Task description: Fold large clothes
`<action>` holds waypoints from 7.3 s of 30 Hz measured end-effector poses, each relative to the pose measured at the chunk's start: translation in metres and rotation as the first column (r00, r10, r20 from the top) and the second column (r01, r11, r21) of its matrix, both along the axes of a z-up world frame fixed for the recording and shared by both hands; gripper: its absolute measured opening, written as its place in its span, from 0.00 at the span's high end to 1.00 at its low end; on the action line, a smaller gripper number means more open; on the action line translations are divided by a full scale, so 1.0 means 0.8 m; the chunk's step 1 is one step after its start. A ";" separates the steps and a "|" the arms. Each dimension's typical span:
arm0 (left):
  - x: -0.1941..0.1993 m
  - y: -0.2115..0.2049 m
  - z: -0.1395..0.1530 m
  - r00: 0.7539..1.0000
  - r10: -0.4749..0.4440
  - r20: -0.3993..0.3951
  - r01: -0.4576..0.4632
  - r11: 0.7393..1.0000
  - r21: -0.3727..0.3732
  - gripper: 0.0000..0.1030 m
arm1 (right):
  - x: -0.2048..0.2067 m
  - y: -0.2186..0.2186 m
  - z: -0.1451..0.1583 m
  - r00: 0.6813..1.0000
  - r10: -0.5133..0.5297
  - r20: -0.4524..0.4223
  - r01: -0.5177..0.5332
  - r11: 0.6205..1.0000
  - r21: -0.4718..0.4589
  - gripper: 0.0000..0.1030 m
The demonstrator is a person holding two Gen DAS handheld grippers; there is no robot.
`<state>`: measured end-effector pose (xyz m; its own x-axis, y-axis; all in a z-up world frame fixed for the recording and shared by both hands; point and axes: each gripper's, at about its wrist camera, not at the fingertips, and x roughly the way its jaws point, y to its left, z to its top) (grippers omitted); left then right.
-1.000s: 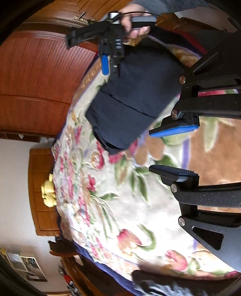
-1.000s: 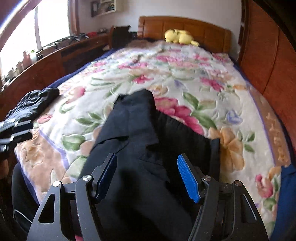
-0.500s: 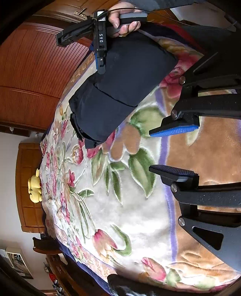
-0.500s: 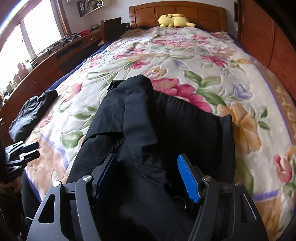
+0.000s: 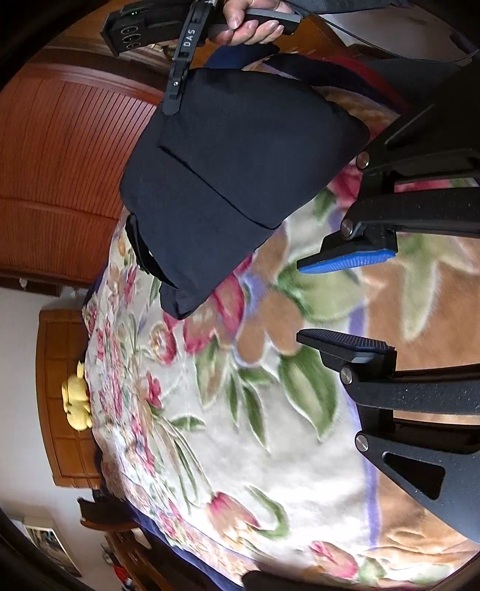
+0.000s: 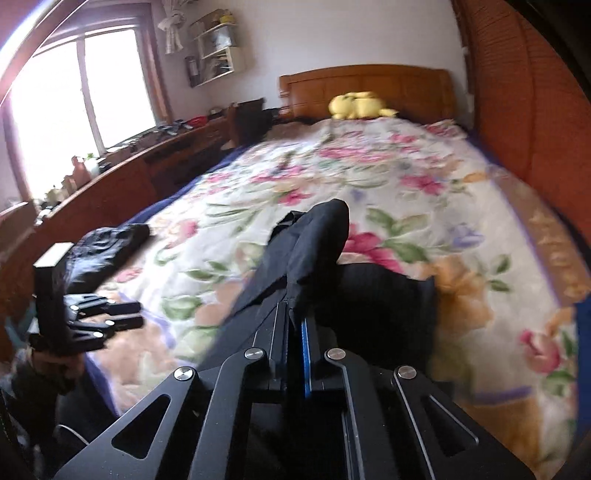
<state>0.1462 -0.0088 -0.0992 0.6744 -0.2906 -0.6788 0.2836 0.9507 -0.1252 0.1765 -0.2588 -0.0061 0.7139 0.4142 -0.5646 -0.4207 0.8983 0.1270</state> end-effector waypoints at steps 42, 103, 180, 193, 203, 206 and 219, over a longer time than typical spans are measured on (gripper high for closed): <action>-0.020 -0.041 0.027 0.998 -0.052 0.030 0.051 0.998 0.027 0.69 | -0.079 0.027 -0.126 0.993 -0.113 -0.028 0.103 0.965 -0.239 0.62; 0.268 -0.132 -0.059 0.995 -0.014 -0.096 0.028 0.989 0.146 0.14 | -0.166 -0.104 -0.122 0.936 -0.313 -0.162 0.308 0.950 -0.059 0.51; 0.221 -0.598 0.218 0.884 -0.416 0.215 0.417 0.908 0.043 0.84 | -0.305 -0.454 0.047 0.715 -0.650 0.256 0.665 0.746 0.038 0.90; 0.215 -0.669 0.117 0.858 -0.512 0.040 0.489 0.838 0.242 0.69 | -0.311 -0.498 -0.014 0.590 -0.800 0.110 0.804 0.594 0.002 0.80; 0.185 -0.559 0.100 0.853 -0.522 0.025 0.509 0.840 0.187 0.46 | -0.304 -0.441 0.060 0.507 -0.826 0.244 0.857 0.513 -0.046 0.64; 0.169 -0.534 0.093 0.848 -0.529 0.040 0.515 0.839 0.175 0.37 | -0.293 -0.425 0.072 0.544 -0.803 0.243 0.833 0.551 -0.046 0.64; 0.094 -0.394 0.099 0.855 -0.517 0.054 0.512 0.855 0.077 0.34 | -0.194 -0.485 0.012 0.570 -0.822 -0.006 0.805 0.560 -0.195 0.64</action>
